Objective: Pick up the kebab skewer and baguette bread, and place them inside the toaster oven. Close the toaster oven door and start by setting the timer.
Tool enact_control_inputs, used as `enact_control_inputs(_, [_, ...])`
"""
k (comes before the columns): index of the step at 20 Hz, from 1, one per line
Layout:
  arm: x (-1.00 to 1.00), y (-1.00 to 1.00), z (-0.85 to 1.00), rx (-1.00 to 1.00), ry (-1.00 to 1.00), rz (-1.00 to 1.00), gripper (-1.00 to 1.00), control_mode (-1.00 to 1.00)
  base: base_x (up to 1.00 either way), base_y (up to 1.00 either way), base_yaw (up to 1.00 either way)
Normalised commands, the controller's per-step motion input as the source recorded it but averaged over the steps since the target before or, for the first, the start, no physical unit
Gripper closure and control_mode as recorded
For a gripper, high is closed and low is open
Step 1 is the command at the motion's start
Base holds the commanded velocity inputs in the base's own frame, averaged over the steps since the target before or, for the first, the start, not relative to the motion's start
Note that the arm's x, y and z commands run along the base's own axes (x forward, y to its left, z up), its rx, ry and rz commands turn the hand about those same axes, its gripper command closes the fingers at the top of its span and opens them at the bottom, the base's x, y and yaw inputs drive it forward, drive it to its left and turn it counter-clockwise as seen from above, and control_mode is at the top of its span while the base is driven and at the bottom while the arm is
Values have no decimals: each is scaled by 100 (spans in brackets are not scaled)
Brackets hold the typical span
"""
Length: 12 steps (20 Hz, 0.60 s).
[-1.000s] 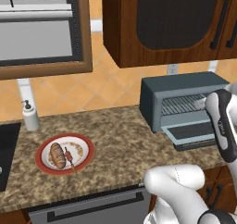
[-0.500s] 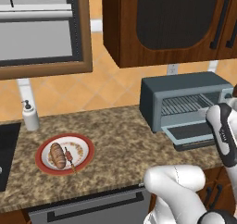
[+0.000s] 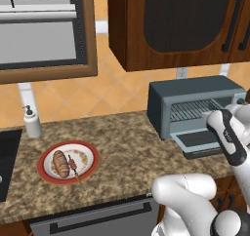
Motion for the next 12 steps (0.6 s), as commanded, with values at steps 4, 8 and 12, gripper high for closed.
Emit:
enact_control_inputs(4, [45,-1,-7,3,-11,0,-100,-100,0,0,0])
enact_control_inputs(8, [28,-2,-15,0,-9,0,-100,-100,0,0,0])
enact_control_inputs(12, [1,-6,-46,5,0,-1,-100,-100,0,0,0])
